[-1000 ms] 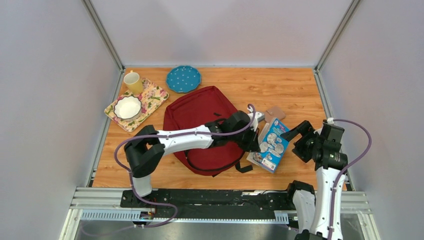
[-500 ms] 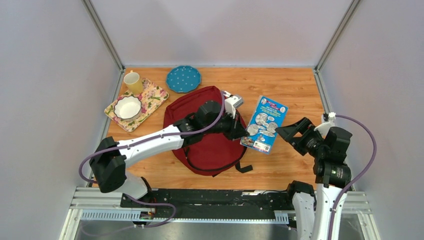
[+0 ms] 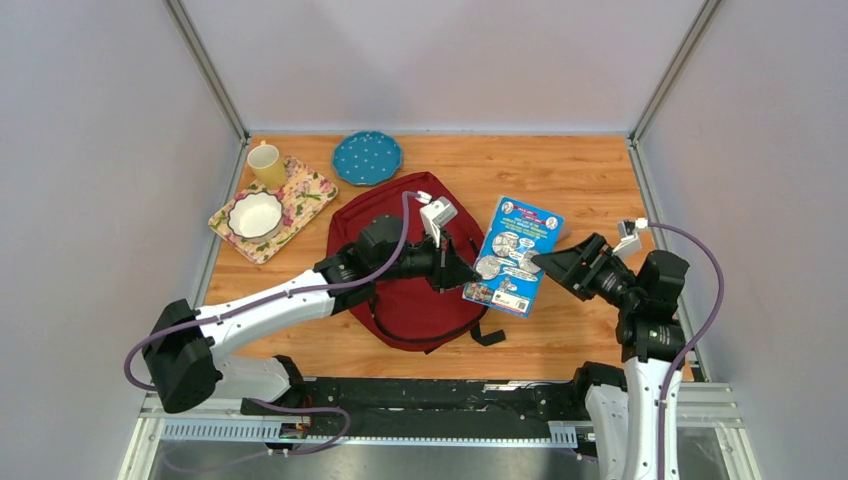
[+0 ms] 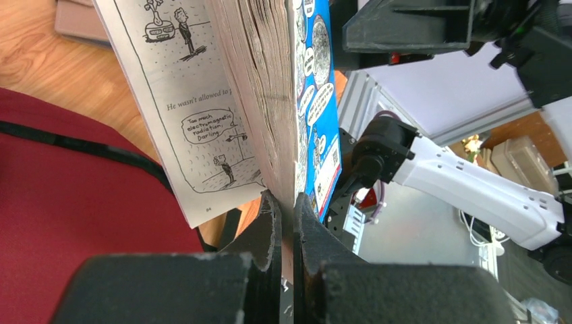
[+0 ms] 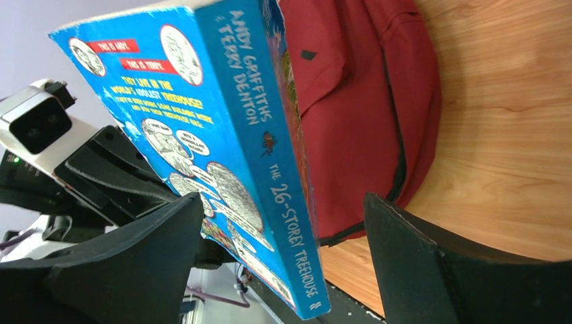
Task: Pack the student bag
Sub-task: Pick up the book from the center of the board.
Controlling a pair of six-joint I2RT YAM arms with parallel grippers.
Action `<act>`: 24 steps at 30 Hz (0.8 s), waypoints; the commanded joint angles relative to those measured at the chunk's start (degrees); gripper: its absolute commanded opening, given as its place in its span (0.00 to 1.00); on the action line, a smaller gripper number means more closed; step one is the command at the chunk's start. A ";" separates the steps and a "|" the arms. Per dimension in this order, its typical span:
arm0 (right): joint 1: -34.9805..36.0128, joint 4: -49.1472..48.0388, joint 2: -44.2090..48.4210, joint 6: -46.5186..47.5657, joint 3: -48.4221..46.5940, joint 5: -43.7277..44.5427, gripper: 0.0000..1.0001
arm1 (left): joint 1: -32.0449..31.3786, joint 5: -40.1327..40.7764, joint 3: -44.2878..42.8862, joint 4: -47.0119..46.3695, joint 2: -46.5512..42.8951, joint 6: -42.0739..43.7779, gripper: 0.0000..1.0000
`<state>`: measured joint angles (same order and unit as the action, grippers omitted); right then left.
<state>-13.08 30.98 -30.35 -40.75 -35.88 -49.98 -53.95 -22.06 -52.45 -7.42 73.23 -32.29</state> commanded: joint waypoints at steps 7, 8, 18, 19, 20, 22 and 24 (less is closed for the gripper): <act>9.72 -14.63 -3.74 -6.27 2.30 -3.20 0.92 | 0.78 -6.76 1.29 -16.13 -3.18 -5.06 0.00; 11.31 -16.11 -4.28 -6.62 2.39 -2.59 0.91 | 0.78 -7.20 1.73 -17.09 -3.18 -5.58 0.00; 18.62 -25.17 -2.26 -12.94 6.96 -0.20 0.28 | 0.78 -6.42 6.29 -19.65 -5.64 -8.57 0.00; 18.71 -27.97 -2.26 -14.78 7.14 -0.82 0.17 | 0.87 -5.72 6.83 -19.91 -5.99 -8.75 0.00; 18.71 -28.69 -2.43 -15.23 7.05 -1.87 0.12 | 0.78 -5.36 7.35 -20.87 -6.17 -9.10 0.00; 18.71 -29.14 -3.14 -15.24 6.53 -2.58 0.00 | 0.78 -5.27 8.24 -21.32 -6.43 -9.80 0.00; 18.79 -28.79 -3.66 -15.06 5.74 -2.93 0.00 | 0.78 -5.36 7.97 -21.23 -6.00 -9.89 0.00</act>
<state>5.93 8.69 -33.50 -53.04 -28.75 -52.71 -53.10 -25.85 -43.99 -20.43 70.17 -40.95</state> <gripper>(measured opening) 0.288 0.030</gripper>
